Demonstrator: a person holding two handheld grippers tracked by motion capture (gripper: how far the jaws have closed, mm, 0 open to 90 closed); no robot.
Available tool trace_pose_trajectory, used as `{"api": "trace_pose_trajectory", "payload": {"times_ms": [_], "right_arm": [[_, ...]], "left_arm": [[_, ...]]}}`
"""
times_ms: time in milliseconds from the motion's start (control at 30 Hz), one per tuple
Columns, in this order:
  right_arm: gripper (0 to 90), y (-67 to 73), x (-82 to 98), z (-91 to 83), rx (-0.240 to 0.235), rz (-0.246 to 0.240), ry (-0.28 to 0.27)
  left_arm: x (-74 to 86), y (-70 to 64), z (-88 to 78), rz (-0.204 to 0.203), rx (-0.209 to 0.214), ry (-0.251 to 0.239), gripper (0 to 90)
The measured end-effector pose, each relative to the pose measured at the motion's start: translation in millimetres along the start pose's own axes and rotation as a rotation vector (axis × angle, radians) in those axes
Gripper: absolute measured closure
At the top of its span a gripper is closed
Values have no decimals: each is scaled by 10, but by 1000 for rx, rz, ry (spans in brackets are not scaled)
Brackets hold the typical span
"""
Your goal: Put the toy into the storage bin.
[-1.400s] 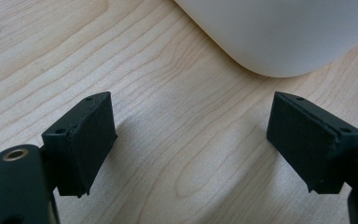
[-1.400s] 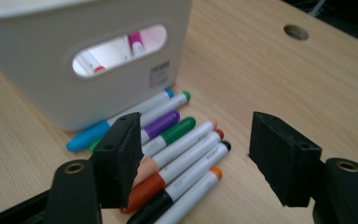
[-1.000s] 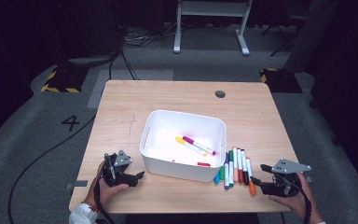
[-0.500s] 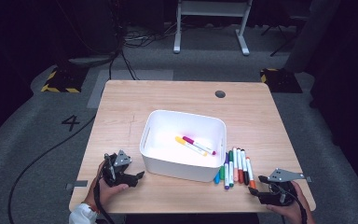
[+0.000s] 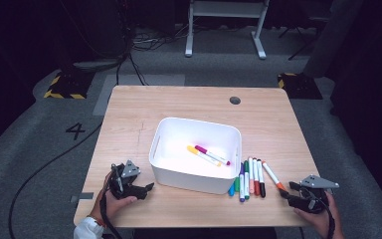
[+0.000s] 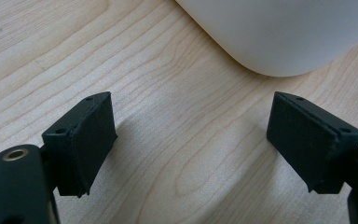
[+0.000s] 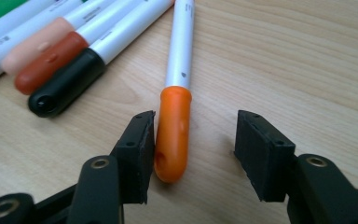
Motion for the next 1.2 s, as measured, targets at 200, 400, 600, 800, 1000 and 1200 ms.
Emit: {"api": "trace_pose_trajectory", "payload": {"times_ms": [200, 400, 600, 800, 1000, 1200], "right_arm": [[584, -43, -70, 64, 5, -7, 1], [733, -126, -87, 94, 10, 22, -6], [751, -182, -106, 117, 13, 45, -1], [753, -182, -109, 113, -9, 31, -1], [753, -156, -195, 26, -28, 30, -42], [753, -133, -421, -173, -40, 13, -120]], "left_arm": [[0, 2, -2, 0, -4, 0, 155], [0, 2, -2, -1, -5, -1, 155], [0, 2, -2, 0, -5, 0, 155], [0, 2, -2, 0, -5, -1, 155], [0, 0, 0, 0, 0, 0, 155], [0, 1, -1, 0, -2, 0, 155]]}}
Point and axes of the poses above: each handheld gripper's, and its own axes: z roughly forward along the jaws, x roughly out of its underside, y roughly to its left, the point moved 8 cm from there along z, roughly forward along the jaws, and after that the axes turned 7 degrees about x, right-handed, at the moved point
